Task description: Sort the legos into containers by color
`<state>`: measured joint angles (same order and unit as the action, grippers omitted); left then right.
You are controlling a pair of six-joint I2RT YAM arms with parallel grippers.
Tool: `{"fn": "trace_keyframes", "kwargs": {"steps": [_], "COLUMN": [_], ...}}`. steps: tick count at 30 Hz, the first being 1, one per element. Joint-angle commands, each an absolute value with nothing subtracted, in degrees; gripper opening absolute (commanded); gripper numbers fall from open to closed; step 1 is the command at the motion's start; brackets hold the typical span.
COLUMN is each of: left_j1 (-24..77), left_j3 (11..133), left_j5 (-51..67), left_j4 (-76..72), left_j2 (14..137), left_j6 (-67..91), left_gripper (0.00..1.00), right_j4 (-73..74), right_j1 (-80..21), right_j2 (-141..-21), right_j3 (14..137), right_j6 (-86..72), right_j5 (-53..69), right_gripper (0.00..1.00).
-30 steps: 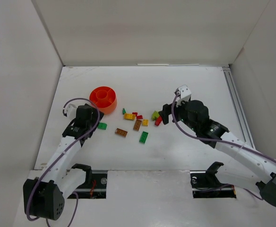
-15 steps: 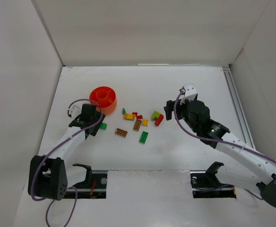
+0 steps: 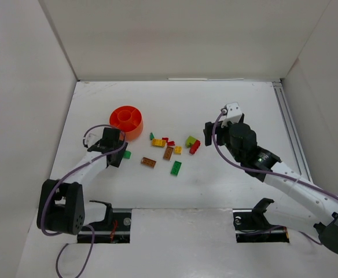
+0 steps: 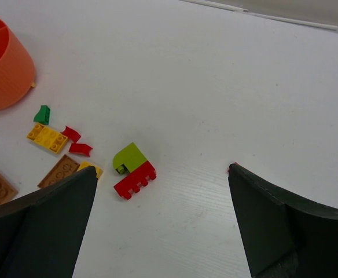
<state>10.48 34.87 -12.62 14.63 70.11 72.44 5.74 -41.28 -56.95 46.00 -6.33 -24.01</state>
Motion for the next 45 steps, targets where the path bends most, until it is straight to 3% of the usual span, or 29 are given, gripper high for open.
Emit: {"fn": "trace_keyframes", "kwargs": {"steps": [1,7,14,23,30,35,45], "left_j1": [10.28,10.28,10.28,13.26,14.41,14.41,10.99], "left_j3": [37.18,38.23,40.25,45.08,48.25,50.18,61.08], "left_j5": [-14.33,-13.1,-15.03,-18.63,-24.95,-26.19,-28.56], "left_j4": [16.79,16.08,18.98,25.2,31.63,23.92,16.53], "left_j2": [72.86,76.11,77.78,76.56,66.37,59.42,70.56], "left_j6": [73.74,73.74,73.75,69.79,67.94,58.74,49.23], "left_gripper": [0.56,0.5,0.26,0.1,0.1,0.15,0.16], "right_j4": [3.16,3.16,3.69,3.69,3.69,3.69,3.69], "right_j1": [-41.48,-41.48,-41.48,-41.48,-41.48,-41.48,-41.48], "right_j2": [-56.69,-56.69,-55.64,-55.63,-55.63,-56.77,-59.24], "right_j3": [46.23,45.18,45.18,44.13,44.12,44.82,47.89], "right_j6": [-5.89,-5.89,-5.89,-4.83,-4.31,-3.78,-1.67], "right_j5": [-26.1,-27.94,-29.09,-30.23,-30.23,-29.71,-32.08], "right_gripper": [1.0,1.0,1.0,1.0,1.0,1.0,1.0]}}
